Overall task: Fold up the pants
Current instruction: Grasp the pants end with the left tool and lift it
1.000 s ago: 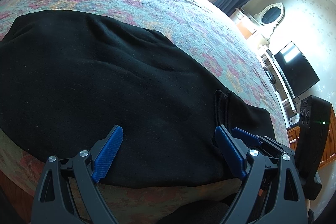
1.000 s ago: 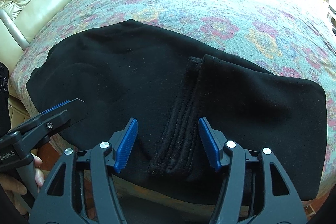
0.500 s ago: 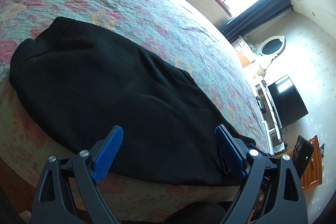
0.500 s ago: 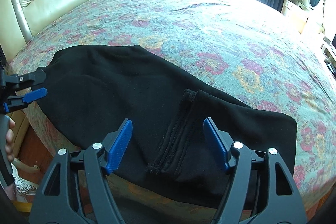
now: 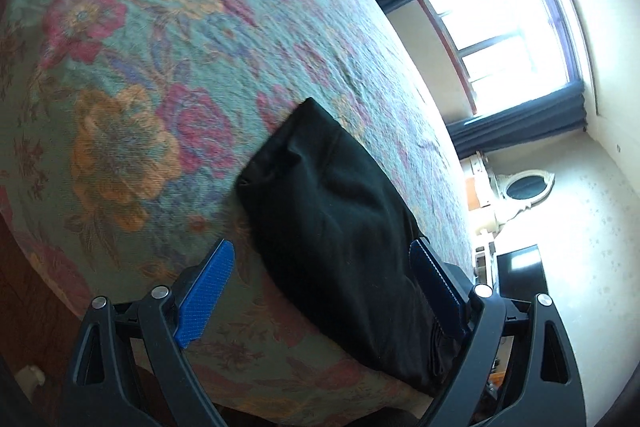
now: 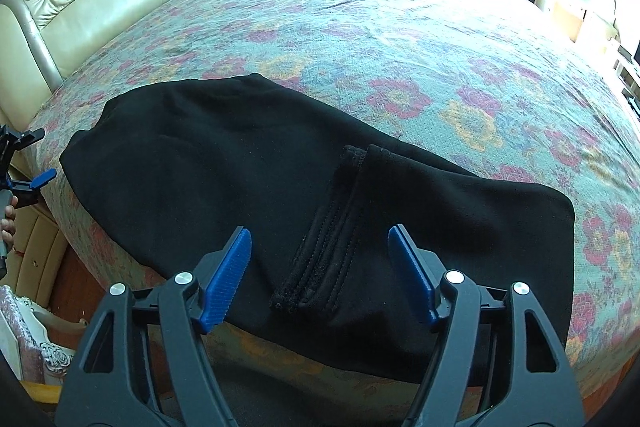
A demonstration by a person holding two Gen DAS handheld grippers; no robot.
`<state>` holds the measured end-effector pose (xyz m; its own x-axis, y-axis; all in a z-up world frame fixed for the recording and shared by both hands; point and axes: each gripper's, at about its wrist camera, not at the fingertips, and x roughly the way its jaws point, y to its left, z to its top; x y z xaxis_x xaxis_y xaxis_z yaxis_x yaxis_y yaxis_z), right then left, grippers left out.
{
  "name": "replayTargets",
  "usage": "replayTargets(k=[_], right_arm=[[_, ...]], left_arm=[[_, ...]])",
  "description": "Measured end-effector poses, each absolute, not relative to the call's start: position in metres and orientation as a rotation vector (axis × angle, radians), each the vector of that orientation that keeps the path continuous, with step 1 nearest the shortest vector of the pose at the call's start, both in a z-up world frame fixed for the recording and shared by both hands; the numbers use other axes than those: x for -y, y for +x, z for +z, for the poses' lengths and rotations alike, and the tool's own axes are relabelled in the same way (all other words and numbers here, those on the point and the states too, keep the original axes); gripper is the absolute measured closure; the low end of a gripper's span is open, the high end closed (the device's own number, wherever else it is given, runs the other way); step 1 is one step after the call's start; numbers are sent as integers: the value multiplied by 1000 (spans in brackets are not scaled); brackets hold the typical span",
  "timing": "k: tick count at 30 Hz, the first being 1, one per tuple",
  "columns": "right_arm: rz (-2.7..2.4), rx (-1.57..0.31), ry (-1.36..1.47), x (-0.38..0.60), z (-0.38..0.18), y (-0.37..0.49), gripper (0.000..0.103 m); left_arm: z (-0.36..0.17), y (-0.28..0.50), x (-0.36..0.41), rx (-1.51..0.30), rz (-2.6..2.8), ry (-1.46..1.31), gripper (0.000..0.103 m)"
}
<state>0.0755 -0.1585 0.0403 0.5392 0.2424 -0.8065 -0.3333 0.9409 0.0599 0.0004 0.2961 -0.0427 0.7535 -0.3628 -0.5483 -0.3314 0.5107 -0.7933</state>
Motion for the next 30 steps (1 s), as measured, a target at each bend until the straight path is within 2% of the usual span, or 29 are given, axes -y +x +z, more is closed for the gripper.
replayTargets(k=[13,15,17,20,21,23,25,30], right_arm=[[351,-986,-100,149,28,76,31],[349,-991,-93,151,26,77,30],[345,-994,-80,154,25,78,23],[341,-1000,-63,159,22,78,23],[342,-1002,-56,160,21,78,23],[342,-1001,-51,163,21,78,23],[339,-999,-48,165,21,77,23],[319,-994,-27,180,22,76,23]], left_arm=[[-72,33,-284,-759,-71,-1128,15],[-76,37,-288,-752,-60,-1152,15],[-75,41,-289,-753,-45,-1171,15],[-71,46,-284,-781,-28,-1134,16],[-69,49,-281,-801,-14,-1095,22],[-70,53,-280,-865,41,-1012,67],[-78,52,-283,-860,25,-1062,78],[-75,38,-284,-777,7,-1143,84]])
